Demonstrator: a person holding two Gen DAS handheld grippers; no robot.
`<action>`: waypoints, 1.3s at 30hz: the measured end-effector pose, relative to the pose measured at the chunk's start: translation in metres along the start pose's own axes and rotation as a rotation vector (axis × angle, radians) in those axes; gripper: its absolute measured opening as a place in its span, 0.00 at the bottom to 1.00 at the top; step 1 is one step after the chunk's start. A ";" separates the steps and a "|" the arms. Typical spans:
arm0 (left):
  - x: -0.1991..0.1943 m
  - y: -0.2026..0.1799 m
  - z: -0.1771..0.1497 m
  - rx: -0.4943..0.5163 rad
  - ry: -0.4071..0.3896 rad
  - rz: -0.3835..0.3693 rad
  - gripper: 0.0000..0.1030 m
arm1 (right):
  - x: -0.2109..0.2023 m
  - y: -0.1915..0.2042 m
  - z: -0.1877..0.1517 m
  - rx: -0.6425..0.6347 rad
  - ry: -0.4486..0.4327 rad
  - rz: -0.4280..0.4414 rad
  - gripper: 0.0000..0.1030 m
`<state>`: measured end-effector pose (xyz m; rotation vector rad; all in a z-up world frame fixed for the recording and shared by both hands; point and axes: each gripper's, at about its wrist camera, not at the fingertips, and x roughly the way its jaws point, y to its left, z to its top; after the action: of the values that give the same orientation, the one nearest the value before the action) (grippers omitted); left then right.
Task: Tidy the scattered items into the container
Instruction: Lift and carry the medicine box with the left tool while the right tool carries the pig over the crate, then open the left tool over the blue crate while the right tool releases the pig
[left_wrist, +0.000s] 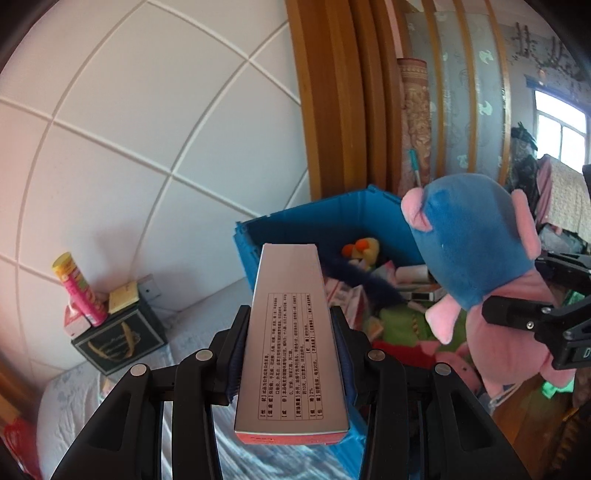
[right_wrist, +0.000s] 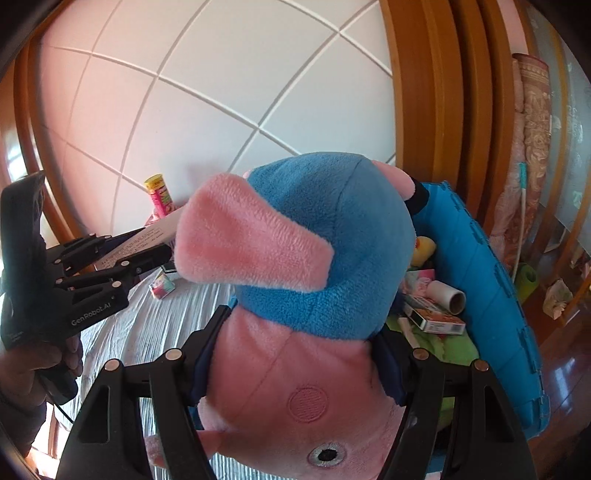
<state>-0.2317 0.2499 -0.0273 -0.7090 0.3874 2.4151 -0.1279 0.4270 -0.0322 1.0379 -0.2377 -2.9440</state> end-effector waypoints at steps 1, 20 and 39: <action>0.003 -0.006 0.006 0.006 -0.004 -0.010 0.39 | -0.002 -0.008 -0.001 0.011 0.001 -0.012 0.68; 0.067 -0.077 0.074 0.042 -0.050 -0.088 0.97 | 0.018 -0.091 0.015 0.091 -0.018 -0.166 0.93; -0.011 0.018 -0.032 -0.125 0.022 0.139 1.00 | 0.010 -0.006 -0.019 0.061 0.013 -0.067 1.00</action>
<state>-0.2221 0.2170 -0.0455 -0.7877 0.3049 2.5822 -0.1238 0.4301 -0.0541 1.0923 -0.2999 -3.0065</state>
